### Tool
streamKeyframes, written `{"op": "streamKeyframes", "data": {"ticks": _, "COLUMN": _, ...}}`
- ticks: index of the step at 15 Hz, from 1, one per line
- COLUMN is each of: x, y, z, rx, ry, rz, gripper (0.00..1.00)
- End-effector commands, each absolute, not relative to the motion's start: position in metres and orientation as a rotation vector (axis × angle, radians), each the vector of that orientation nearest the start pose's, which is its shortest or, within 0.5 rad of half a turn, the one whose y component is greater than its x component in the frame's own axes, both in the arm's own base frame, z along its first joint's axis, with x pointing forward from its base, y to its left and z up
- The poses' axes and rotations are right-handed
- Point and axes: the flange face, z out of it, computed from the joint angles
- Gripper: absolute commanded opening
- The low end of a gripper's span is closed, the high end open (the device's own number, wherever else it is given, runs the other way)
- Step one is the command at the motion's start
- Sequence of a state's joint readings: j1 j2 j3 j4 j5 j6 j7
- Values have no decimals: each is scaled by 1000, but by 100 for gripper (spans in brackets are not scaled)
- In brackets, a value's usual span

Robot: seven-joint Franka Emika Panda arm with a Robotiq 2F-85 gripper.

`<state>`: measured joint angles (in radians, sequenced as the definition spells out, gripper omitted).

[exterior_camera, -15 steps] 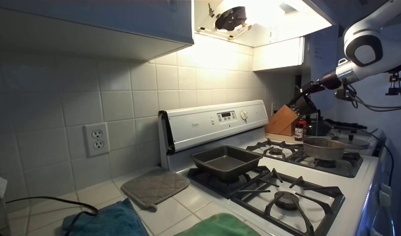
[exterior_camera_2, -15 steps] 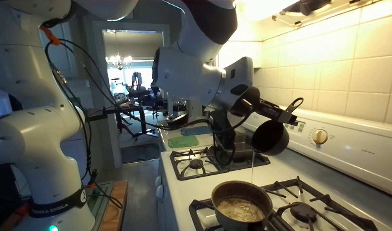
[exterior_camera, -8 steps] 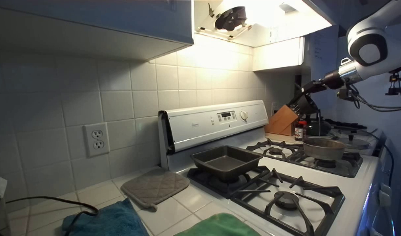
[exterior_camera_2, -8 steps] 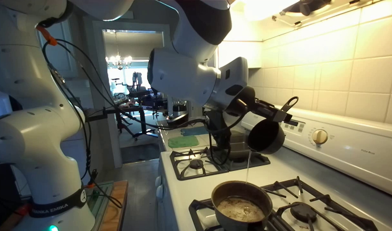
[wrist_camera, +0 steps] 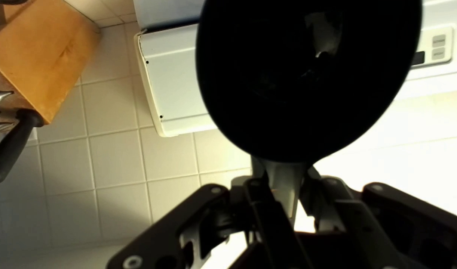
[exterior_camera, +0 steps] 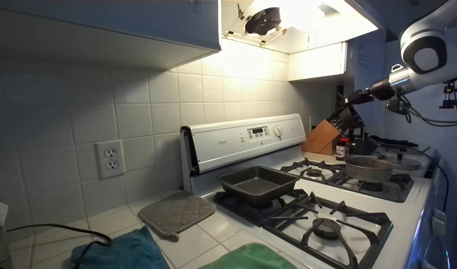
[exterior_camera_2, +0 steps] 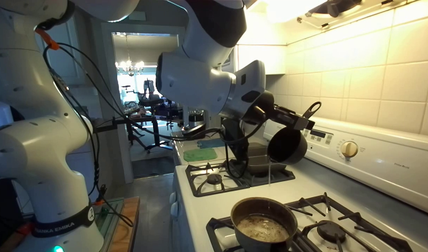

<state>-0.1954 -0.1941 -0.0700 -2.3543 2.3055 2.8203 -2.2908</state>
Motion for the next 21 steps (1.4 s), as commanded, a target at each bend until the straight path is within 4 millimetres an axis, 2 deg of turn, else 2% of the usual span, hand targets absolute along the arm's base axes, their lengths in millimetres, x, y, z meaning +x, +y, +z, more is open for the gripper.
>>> {"op": "streamKeyframes", "data": {"ticks": 1, "x": 436, "y": -161, "z": 420, "rx": -2468, "ry": 181, "rz": -1794, "gripper": 6}}
{"op": "streamKeyframes", "data": {"ticks": 21, "x": 432, "y": -164, "z": 427, "rx": -2441, "ry": 183, "rz": -1825, "gripper": 6}}
